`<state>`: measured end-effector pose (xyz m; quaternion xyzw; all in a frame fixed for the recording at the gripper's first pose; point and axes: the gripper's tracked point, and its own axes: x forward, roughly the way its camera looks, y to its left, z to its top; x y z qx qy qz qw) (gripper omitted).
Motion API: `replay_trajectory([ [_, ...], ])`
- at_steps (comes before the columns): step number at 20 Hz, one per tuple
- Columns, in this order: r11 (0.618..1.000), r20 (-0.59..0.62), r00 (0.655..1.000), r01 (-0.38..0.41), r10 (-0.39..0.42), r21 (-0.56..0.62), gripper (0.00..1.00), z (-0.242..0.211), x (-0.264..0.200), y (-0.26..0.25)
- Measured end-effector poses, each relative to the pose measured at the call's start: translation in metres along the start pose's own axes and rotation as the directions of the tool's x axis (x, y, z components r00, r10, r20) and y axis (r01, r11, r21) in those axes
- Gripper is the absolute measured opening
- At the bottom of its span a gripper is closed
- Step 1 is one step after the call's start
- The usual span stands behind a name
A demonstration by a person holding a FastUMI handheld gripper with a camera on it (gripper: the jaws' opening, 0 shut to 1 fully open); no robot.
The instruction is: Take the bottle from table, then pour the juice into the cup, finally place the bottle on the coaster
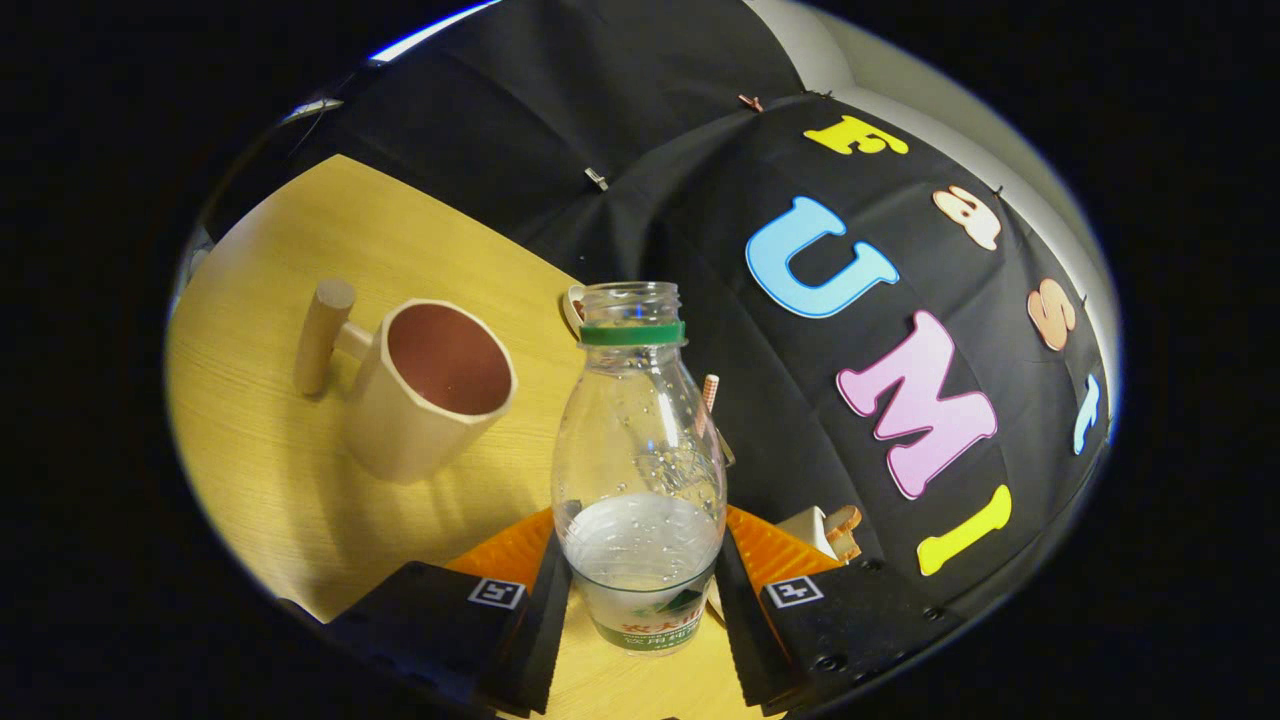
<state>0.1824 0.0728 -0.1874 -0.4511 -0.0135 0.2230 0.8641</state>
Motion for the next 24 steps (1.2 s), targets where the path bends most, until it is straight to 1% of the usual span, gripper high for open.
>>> replay_trajectory([
  [5, 0.993, 0.015, 1.000, -0.013, 0.015, -0.114, 0.72, 0.014, 0.017, 0.008],
  [10, 0.983, -0.015, 1.000, -0.020, 0.017, -0.183, 0.72, 0.000, 0.025, 0.010],
  [15, 0.955, -0.020, 1.000, -0.014, 0.008, -0.296, 0.72, -0.008, 0.030, 0.004],
  [18, 0.943, -0.022, 1.000, -0.013, 0.006, -0.333, 0.72, -0.011, 0.028, 0.005],
  [21, 0.920, -0.009, 1.000, -0.004, 0.001, -0.392, 0.72, -0.003, 0.030, 0.004],
  [24, 0.905, -0.001, 1.000, -0.003, 0.003, -0.425, 0.71, -0.003, 0.035, 0.004],
])
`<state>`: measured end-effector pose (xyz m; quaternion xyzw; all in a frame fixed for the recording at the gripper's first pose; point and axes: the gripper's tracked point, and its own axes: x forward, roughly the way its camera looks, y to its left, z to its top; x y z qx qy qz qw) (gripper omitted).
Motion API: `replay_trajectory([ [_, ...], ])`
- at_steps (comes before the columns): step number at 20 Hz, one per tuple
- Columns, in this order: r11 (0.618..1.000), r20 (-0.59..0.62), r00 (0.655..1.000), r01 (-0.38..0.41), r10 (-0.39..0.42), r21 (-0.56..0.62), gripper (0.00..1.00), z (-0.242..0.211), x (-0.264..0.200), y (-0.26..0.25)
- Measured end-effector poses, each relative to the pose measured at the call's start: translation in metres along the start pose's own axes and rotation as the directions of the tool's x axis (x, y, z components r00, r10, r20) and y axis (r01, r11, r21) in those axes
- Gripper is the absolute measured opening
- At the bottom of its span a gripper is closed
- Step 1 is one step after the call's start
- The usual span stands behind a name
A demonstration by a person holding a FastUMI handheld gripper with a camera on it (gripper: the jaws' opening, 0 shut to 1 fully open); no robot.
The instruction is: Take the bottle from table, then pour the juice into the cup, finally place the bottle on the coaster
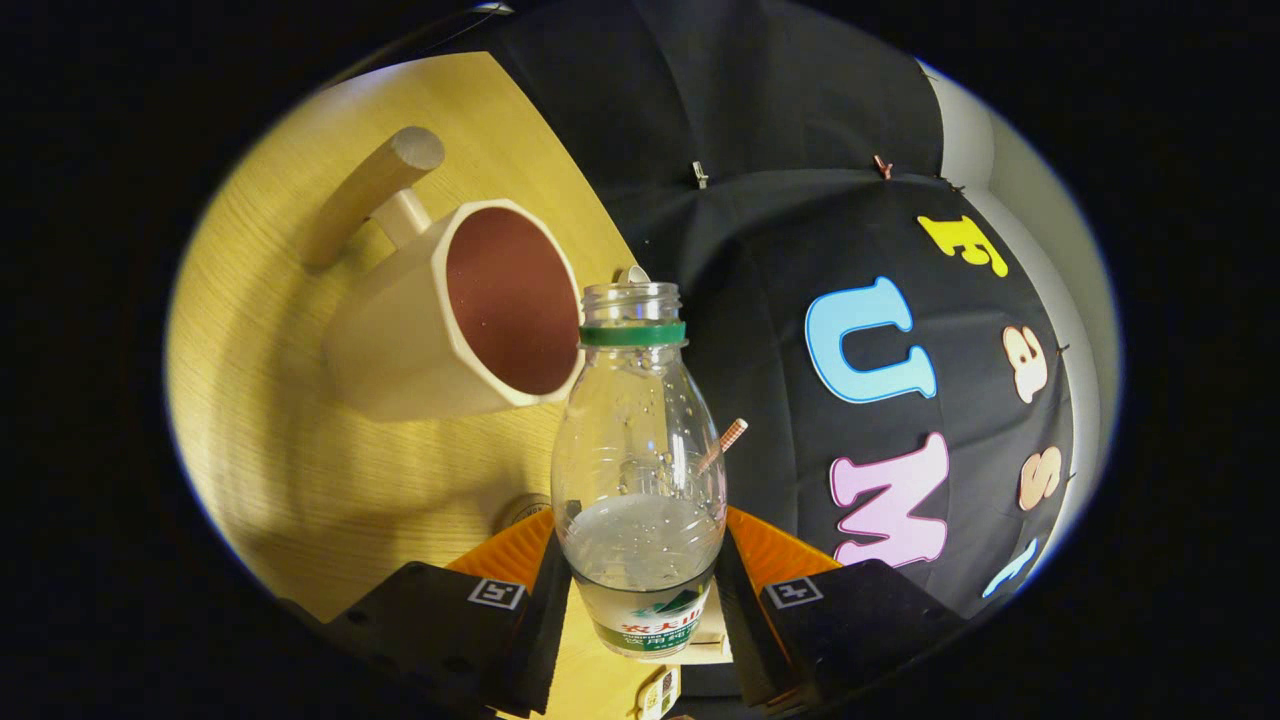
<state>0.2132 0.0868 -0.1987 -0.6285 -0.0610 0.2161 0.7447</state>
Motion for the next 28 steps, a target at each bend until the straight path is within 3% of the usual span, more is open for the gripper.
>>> replay_trajectory([
  [14, 0.983, 0.019, 1.000, 0.023, -0.020, -0.180, 0.71, -0.013, 0.009, -0.002],
  [28, 0.930, 0.090, 0.995, 0.079, -0.050, -0.358, 0.71, -0.002, 0.017, -0.017],
])
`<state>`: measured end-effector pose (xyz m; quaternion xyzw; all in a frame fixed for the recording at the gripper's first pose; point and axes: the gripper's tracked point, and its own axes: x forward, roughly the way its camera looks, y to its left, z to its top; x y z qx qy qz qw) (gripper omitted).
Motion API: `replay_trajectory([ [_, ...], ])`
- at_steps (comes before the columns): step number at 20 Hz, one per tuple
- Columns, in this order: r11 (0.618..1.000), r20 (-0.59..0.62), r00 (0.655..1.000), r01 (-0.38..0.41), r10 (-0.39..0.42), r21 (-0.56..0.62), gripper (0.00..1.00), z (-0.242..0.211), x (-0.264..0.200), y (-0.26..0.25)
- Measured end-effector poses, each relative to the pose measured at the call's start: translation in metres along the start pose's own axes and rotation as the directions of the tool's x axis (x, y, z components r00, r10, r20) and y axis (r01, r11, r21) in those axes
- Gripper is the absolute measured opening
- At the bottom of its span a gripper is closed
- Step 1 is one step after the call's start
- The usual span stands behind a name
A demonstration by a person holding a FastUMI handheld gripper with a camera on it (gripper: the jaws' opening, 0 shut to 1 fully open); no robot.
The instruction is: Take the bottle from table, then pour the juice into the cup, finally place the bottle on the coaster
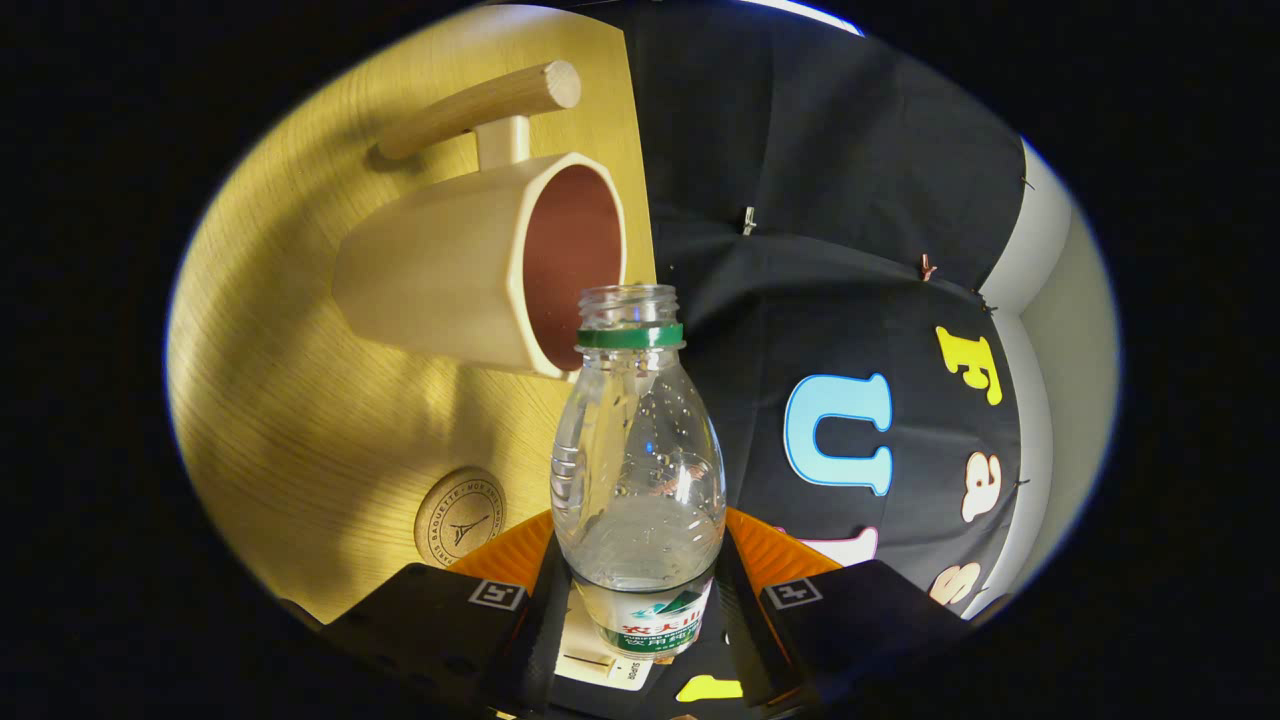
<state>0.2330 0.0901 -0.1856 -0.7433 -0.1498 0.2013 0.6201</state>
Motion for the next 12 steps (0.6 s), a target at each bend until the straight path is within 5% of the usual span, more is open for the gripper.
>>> replay_trajectory([
  [12, 0.999, 0.002, 1.000, 0.019, -0.019, -0.050, 0.71, -0.0034, 0.0027, -0.0069],
])
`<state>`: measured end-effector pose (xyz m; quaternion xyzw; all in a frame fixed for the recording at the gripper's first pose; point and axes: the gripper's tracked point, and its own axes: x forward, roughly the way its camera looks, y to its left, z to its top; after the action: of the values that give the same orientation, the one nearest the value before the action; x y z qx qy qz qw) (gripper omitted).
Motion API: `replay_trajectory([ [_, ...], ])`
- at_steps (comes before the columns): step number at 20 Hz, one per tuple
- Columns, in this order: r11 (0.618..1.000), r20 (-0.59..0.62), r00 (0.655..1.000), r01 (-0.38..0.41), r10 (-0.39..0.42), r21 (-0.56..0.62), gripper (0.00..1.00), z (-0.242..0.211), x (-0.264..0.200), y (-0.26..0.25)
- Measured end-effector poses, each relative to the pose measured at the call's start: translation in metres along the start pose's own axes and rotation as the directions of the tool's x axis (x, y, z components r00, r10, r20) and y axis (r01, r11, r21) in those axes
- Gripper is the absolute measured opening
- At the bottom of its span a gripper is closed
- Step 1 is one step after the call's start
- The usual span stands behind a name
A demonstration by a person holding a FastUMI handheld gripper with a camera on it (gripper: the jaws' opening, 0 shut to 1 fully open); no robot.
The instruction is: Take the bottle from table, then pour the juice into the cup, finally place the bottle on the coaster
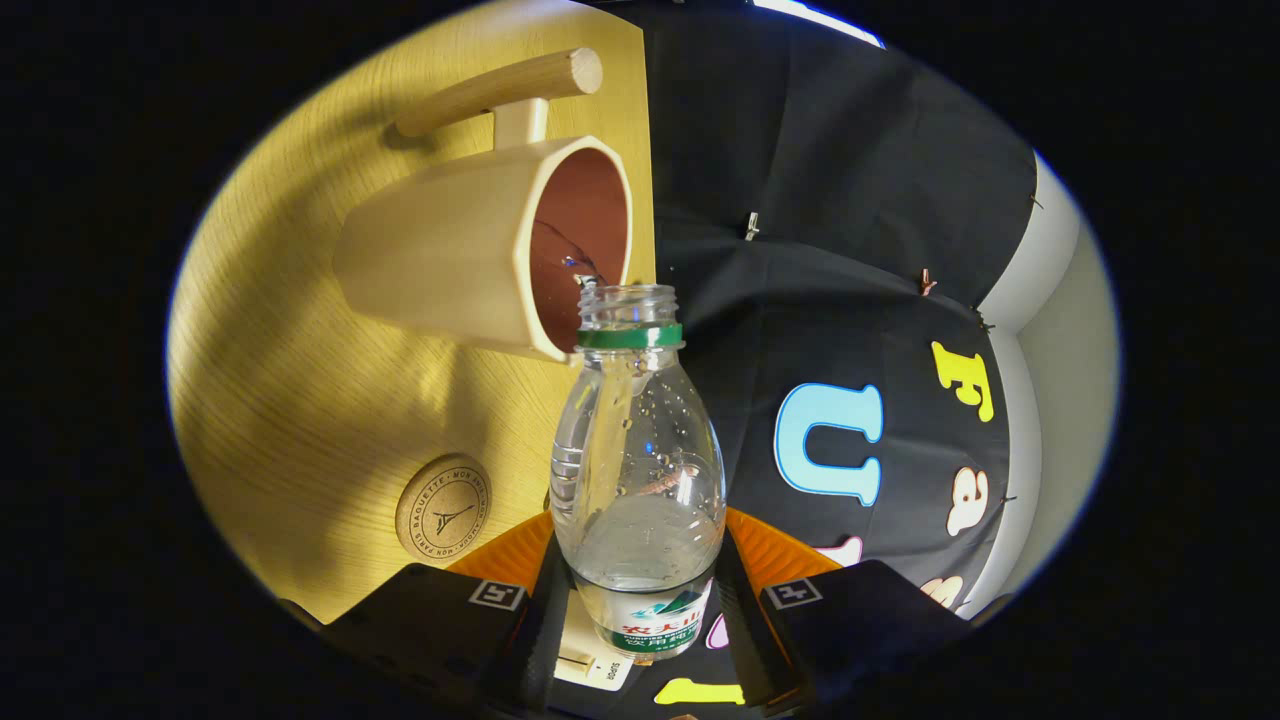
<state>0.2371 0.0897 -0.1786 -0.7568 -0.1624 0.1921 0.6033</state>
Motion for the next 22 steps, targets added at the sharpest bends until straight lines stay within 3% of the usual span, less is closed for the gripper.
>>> replay_trajectory([
  [22, 0.986, 0.071, 0.996, 0.062, -0.052, -0.156, 0.71, 0.007, 0.001, -0.021],
])
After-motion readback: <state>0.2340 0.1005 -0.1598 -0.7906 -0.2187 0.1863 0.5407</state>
